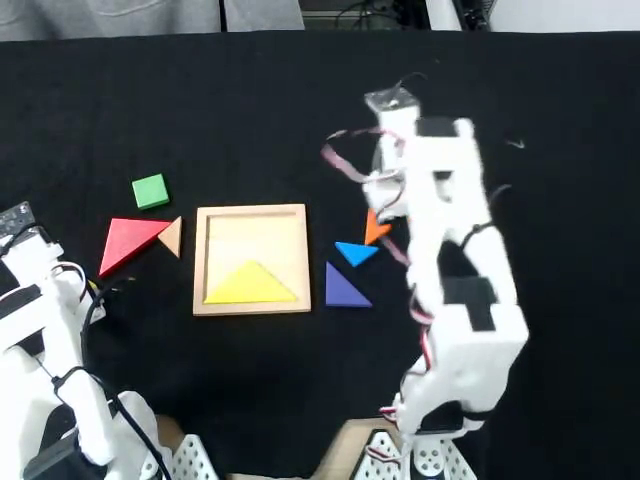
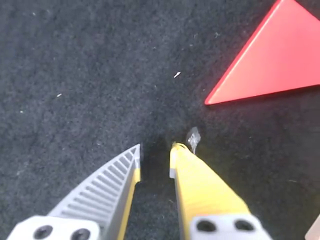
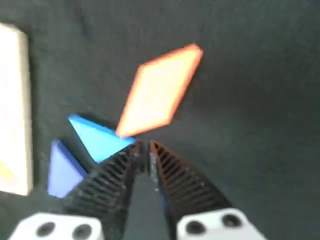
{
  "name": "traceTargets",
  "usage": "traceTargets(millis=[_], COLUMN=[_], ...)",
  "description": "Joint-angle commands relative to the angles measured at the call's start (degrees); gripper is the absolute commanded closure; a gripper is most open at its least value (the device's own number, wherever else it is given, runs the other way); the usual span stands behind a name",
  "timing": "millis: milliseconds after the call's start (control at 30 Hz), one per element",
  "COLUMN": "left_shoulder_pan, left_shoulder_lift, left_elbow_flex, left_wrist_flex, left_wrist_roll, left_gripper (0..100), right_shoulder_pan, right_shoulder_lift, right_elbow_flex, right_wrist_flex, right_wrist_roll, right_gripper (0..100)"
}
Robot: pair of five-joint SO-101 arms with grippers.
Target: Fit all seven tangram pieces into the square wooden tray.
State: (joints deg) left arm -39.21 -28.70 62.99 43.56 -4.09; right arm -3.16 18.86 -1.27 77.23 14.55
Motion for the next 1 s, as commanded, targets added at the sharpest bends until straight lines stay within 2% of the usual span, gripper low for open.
traceTargets(millis=[0,67,133,500,967], left_shoulder_pan=[0.7,0.7,0.7,1.5,1.5], left_shoulder_lift=[-0.2,-0.2,-0.2,-0.2,-0.2], left_elbow_flex=[0.0,0.0,0.0,0.1,0.1], left_wrist_flex=[-1.1,-1.1,-1.1,-1.1,-1.1], left_wrist_roll=[0.5,0.5,0.5,0.5,0.5], left_gripper=[89,89,89,89,89], right_shoulder_pan=[-6.2,-6.4,-6.5,-7.3,-1.1], right_shoulder_lift=[-5.8,-5.7,-4.6,10.9,14.2], right_elbow_flex=[9.2,9.6,8.7,-4.6,-8.7], right_wrist_flex=[-10.2,-11.0,-11.3,-9.3,-5.1], right_wrist_roll=[-7.4,-8.6,-8.9,-8.7,-8.4], right_gripper=[84.5,77.7,75.6,76.2,76.2])
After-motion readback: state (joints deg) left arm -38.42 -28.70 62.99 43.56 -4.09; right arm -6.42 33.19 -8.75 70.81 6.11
